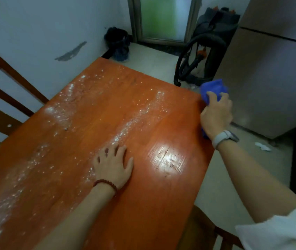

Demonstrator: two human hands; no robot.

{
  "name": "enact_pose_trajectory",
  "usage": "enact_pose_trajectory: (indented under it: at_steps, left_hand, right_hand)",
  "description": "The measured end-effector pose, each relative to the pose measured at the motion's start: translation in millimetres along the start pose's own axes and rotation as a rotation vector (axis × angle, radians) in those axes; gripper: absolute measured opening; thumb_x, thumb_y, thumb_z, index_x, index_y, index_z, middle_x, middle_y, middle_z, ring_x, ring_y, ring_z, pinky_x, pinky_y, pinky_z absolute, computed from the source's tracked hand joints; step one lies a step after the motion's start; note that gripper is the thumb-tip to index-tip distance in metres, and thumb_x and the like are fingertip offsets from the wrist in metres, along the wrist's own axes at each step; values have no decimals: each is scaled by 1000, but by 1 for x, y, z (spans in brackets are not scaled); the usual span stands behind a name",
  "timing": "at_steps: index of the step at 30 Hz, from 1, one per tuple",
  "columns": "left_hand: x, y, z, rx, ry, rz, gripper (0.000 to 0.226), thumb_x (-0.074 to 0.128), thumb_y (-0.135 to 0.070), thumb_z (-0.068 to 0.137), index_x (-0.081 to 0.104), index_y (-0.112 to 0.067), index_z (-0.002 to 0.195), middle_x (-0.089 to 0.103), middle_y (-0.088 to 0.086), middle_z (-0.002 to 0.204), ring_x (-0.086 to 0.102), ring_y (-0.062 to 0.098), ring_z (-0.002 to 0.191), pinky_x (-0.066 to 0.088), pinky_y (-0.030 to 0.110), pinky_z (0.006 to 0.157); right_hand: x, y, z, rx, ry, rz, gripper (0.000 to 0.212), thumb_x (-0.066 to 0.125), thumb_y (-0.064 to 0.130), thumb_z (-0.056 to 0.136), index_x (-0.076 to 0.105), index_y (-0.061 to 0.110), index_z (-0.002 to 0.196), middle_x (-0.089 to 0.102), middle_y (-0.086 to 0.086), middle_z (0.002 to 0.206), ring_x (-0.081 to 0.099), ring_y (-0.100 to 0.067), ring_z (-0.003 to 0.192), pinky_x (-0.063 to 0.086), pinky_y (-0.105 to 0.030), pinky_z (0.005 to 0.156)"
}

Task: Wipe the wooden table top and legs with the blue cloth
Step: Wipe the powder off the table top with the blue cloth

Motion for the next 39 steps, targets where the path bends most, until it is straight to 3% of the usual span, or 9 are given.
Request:
enact_pose_trajectory:
  at_steps: [4,7,10,16,20,25,30,34,39]
  left_hand:
    - [1,2,0,13,-7,-22,50,36,-52,89,34,-31,134,28,-4,146,19,24,134,19,45,109]
    - [2,7,0,40,-26,-9,48,36,-52,89,36,-32,133,31,-5,144,21,23,132,23,44,106]
    - [2,9,1,54,-42,-3,52,26,-55,88,36,-33,133,33,-6,143,21,22,132,24,43,105]
    - [1,4,0,11,13,-29,48,29,-52,91,32,-33,135,28,-5,147,18,23,135,21,44,109]
    - [-3,0,-2,-6,37,-52,46,28,-49,93,35,-30,134,30,-3,146,21,26,135,23,46,109]
    - [-12,2,0,3,83,-99,43,27,-42,95,36,-28,134,33,-3,145,25,26,132,25,47,108]
    - [-28,17,-21,-30,-28,-209,50,31,-36,96,24,-18,142,23,4,150,20,25,137,22,46,111]
    - [-27,48,-80,-109,-110,-310,49,35,-34,95,26,-20,141,24,3,150,20,23,138,18,46,113]
    - [-7,124,-170,-296,-129,-328,49,38,-34,94,29,-21,140,23,1,150,17,21,138,14,44,113]
  right_hand:
    - [37,92,-57,-703,74,83,37,43,13,72,67,18,99,62,-14,104,57,-36,80,49,-34,58]
    - [66,121,-87,-979,268,-19,38,63,15,71,65,24,108,61,-10,111,58,-34,88,46,-34,62]
    - [72,89,-41,-654,299,-180,44,46,14,87,46,26,129,42,-10,131,42,-35,113,42,-38,77]
    - [8,-56,33,389,160,-179,35,46,10,87,46,4,122,26,-22,139,30,-41,123,41,-48,89]
    - [-8,-51,8,247,111,-174,40,48,8,84,46,10,124,28,-22,138,32,-41,118,41,-47,86]
    - [6,-14,-39,-313,172,-158,49,51,1,80,52,16,127,43,-23,131,45,-43,106,46,-49,77]
    - [-5,-38,-51,360,271,-57,53,45,9,84,34,13,135,24,-20,140,31,-39,120,36,-50,95]
    - [1,9,-91,-61,312,-176,51,44,10,88,36,20,137,32,-14,140,36,-38,115,40,-44,86]
    - [23,80,-142,-213,437,-181,51,44,14,91,33,22,140,31,-11,142,37,-38,117,42,-42,82]
Point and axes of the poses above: each hand's wrist, its own z-axis towards the middle knuckle, its own x-axis out of the palm, y = z × x, the point moved 4 cm from there along z, towards the middle knuckle
